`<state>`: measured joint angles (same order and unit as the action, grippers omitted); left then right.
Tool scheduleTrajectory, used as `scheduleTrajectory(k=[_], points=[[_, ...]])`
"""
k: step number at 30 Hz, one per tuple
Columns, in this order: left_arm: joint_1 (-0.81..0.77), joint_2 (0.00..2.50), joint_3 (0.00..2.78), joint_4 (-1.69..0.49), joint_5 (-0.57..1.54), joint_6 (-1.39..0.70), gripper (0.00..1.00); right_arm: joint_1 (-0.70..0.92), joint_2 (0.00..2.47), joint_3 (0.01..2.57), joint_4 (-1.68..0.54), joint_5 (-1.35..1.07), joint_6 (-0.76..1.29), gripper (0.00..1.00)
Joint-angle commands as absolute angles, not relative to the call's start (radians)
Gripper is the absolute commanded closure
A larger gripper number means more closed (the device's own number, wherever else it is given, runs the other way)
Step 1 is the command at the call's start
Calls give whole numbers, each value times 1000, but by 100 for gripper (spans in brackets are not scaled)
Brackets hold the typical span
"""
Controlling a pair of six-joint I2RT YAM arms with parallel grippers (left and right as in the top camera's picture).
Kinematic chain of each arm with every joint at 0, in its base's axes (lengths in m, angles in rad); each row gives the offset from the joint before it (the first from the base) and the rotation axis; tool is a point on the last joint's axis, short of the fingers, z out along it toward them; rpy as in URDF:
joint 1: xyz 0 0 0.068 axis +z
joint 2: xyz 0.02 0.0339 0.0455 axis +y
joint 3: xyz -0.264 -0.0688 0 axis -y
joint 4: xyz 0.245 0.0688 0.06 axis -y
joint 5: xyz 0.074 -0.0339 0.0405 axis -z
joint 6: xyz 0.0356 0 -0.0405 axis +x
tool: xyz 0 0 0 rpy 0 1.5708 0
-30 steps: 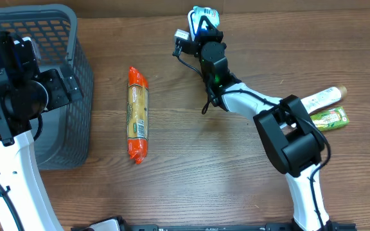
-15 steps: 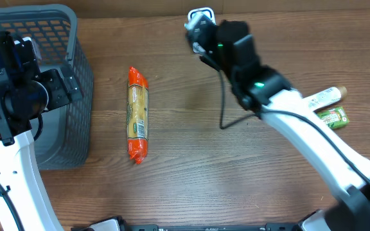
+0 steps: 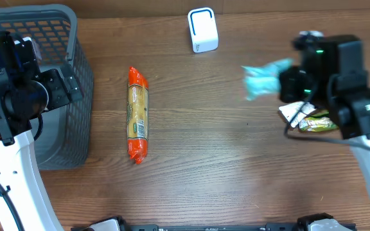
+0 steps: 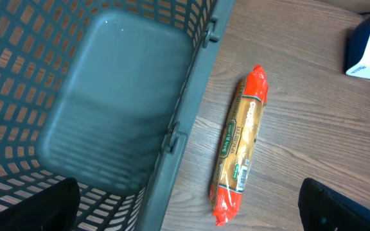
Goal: Scan the item barcode
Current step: 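Move the tissue pack right and drop it on the table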
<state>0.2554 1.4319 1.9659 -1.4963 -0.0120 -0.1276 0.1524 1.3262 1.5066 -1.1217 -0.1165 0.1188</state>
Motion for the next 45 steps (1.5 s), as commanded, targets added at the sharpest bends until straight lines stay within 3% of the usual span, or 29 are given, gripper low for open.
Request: scheduleTrajectory(k=[1, 13, 14, 18, 21, 33, 45], points=[[255, 1436, 1965, -1492, -7, -135, 0, 61, 1338, 1478, -1157, -144, 186, 96], [255, 1436, 1965, -1491, -7, -135, 0, -241, 1452, 1214, -1007, -144, 179, 96], [255, 1436, 1965, -1492, -7, -135, 0, -262, 1464, 1212, -1000, -144, 179, 94], [255, 1436, 1965, -1492, -7, -135, 0, -319, 1480, 1212, -997, -145, 180, 51], [255, 1436, 1965, -1492, -7, -135, 0, -332, 1480, 1213, -1003, -168, 183, 37], [255, 1436, 1965, -1492, -7, -135, 0, -331, 1448, 1369, -1184, -374, 175, 31], [255, 1436, 1965, -1492, -7, -135, 0, -201, 1422, 1443, -1261, -586, 175, 14]])
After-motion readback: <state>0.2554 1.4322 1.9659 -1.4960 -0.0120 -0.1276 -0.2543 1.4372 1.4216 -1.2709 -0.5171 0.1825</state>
